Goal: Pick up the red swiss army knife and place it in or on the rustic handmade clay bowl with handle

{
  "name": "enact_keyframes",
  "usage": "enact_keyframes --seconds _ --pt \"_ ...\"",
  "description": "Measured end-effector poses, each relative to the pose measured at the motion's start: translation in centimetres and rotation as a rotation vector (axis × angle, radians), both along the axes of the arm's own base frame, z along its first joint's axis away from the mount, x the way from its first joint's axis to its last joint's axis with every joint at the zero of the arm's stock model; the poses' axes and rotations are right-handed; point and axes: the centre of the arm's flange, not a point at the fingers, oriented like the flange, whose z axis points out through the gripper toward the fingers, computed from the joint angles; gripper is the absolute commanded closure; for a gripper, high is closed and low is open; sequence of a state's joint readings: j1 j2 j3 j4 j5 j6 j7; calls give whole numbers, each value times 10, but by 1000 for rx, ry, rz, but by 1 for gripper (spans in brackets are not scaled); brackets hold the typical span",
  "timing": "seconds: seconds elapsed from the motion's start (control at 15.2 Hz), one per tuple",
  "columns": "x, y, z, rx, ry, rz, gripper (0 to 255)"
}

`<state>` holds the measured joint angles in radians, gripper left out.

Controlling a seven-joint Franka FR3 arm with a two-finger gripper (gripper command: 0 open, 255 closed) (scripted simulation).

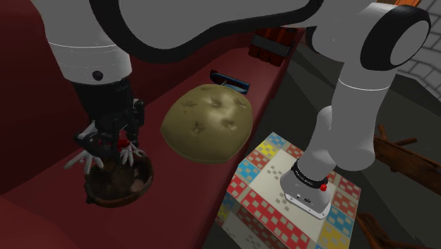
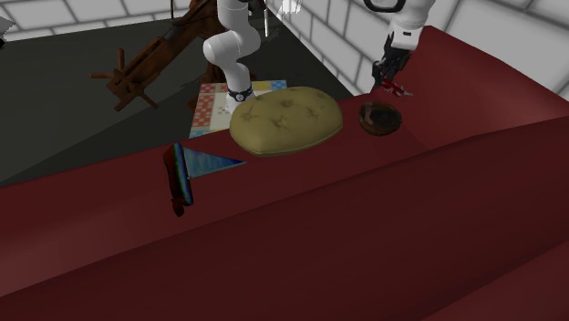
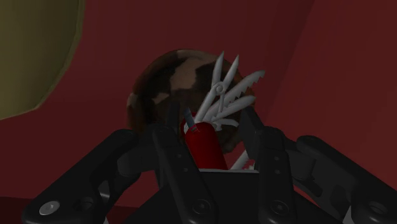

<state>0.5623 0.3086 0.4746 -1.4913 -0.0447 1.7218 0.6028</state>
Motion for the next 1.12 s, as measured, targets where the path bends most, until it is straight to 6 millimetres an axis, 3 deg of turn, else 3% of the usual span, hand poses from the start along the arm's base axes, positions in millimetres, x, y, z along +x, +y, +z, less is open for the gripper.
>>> enact_keyframes --seconds 0.73,1.12 --pt "-2 1 -58 -1 0 -1 255" --pt "-1 1 -64 0 0 -1 255"
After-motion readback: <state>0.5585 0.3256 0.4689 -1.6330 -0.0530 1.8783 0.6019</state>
